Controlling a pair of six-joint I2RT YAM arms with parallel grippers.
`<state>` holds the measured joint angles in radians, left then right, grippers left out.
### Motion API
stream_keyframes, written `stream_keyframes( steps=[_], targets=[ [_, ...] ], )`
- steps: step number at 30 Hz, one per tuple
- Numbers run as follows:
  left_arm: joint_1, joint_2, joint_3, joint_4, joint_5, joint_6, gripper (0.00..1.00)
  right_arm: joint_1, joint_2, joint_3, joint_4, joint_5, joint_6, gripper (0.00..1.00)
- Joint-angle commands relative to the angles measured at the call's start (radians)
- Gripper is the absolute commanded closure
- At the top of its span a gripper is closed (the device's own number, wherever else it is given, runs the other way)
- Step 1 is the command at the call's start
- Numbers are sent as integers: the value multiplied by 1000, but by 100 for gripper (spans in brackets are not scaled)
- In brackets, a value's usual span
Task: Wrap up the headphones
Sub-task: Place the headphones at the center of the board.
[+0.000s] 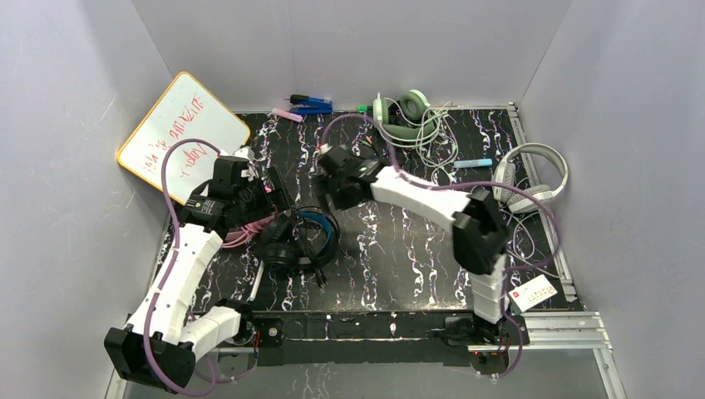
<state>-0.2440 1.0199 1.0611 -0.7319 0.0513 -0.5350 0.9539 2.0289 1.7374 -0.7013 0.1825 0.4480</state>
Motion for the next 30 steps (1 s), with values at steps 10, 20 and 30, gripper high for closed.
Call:
stream_keyframes(
  steps=[10, 20, 30],
  targets=[
    [-86, 50, -52, 156, 190, -39, 1, -248, -478, -253, 73, 43, -12, 1],
    [-568, 226, -78, 289, -121, -164, 2, -426, -739, -515, 140, 184, 72, 1],
    [-702, 469, -72, 361, -205, -156, 2, -447, -909, -662, 205, 250, 52, 1]
  ],
)
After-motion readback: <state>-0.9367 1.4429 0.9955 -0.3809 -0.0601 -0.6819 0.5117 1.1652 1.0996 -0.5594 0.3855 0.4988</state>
